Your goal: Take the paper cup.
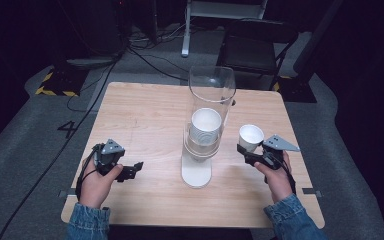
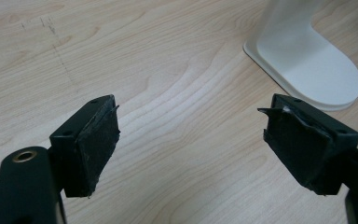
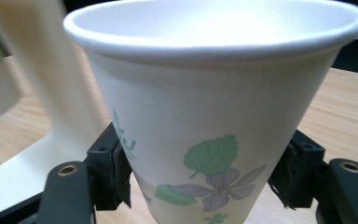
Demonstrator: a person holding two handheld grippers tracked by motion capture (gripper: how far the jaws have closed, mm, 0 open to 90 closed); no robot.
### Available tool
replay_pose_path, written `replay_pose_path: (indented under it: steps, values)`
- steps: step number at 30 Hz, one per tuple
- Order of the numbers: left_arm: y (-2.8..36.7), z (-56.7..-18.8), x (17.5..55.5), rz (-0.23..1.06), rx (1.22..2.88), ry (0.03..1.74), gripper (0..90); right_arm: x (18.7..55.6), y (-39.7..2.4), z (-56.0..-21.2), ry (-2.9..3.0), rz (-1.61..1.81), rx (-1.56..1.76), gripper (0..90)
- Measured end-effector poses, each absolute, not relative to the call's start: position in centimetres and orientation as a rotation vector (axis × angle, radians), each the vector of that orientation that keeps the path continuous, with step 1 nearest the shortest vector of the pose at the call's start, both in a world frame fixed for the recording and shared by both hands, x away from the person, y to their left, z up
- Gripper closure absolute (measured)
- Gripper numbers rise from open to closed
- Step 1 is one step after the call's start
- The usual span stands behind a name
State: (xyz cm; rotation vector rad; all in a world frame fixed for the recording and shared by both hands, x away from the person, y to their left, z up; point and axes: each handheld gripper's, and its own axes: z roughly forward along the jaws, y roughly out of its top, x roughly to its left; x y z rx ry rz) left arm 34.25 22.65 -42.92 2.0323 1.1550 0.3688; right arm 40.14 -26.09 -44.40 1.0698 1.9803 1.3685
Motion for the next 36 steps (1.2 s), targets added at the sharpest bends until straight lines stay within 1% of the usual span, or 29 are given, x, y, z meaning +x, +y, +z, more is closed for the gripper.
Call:
replay_pose_path:
  steps: [10, 15, 26, 36]
  values:
    - [23.0, -43.1, 33.7, 0.371, 2.053, 1.156, 16.9, 43.3, -27.7, -44.8, 1.939, 1.276, 1.18, 32.6]
    - [23.0, -43.3, 33.7, 0.367, 2.058, 1.163, 16.8, 44.0, -27.7, -45.1, 1.946, 1.23, 1.187, 32.6]
    - [23.0, -43.5, 33.7, 0.36, 2.071, 1.163, 16.8, 46.2, -27.0, -48.2, 2.026, 1.183, 1.243, 32.1]
    - [22.9, -43.5, 33.7, 0.363, 2.067, 1.157, 16.8, 46.9, -27.0, -49.7, 2.055, 1.101, 1.312, 31.7]
